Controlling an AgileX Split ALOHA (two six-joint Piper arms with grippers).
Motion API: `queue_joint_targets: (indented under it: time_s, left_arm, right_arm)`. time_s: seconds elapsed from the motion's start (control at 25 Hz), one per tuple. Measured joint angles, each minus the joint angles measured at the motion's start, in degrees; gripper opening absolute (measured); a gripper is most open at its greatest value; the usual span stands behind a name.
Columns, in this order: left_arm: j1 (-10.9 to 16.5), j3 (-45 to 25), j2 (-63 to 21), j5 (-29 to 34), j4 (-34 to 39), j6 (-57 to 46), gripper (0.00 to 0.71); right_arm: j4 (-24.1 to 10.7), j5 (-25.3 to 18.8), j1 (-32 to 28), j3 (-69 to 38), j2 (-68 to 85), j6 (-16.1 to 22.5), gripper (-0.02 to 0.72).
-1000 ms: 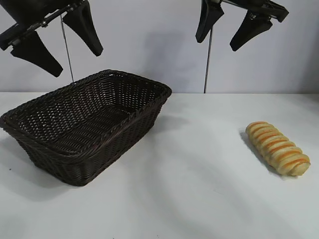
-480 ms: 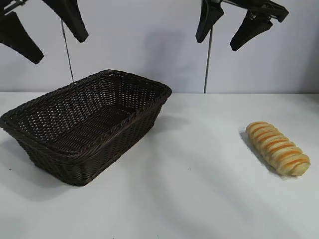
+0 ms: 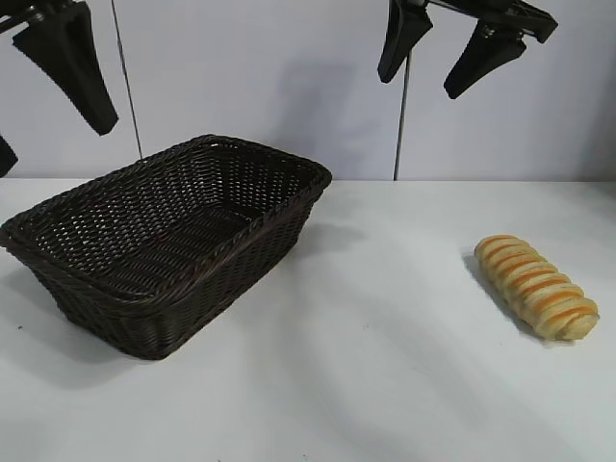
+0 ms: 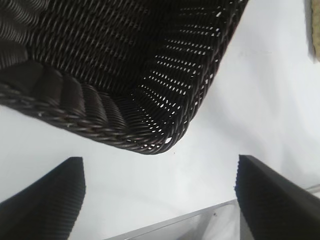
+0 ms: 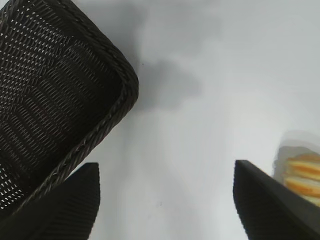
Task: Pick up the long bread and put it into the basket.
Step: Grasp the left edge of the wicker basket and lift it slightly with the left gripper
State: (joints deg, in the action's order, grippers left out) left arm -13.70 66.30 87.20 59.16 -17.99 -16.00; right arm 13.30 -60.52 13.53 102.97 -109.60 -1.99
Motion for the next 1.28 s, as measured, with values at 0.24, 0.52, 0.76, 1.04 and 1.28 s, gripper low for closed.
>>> queue_joint_targets:
  time_s: [0.24,0.52,0.76,1.04,1.28]
  left_arm:
    - [0.00,-0.06,0.00,-3.56,0.12,-14.15,0.596]
    - [0.00,-0.97,0.00,-5.21,1.95,-27.71,0.596]
    - [0.00,-6.35,0.00,-6.24,2.03,-31.88,0.596]
    - [0.00,-10.20,0.00,-11.38,1.63,-31.88,0.596]
    - [0.00,-10.91,0.16,-14.45,1.32,-31.88,0.596]
  right_arm:
    - [0.00,0.00,0.00,0.00,0.00,0.00,0.538]
    - [0.00,0.00,0.00,0.00,0.00,0.00,0.538]
    - [0.00,0.00,0.00,0.00,0.00,0.00,0.538]
    - [0.00,0.00,0.00,0.00,0.00,0.00,0.538]
    - [0.00,0.00,0.00,0.00,0.00,0.00,0.538]
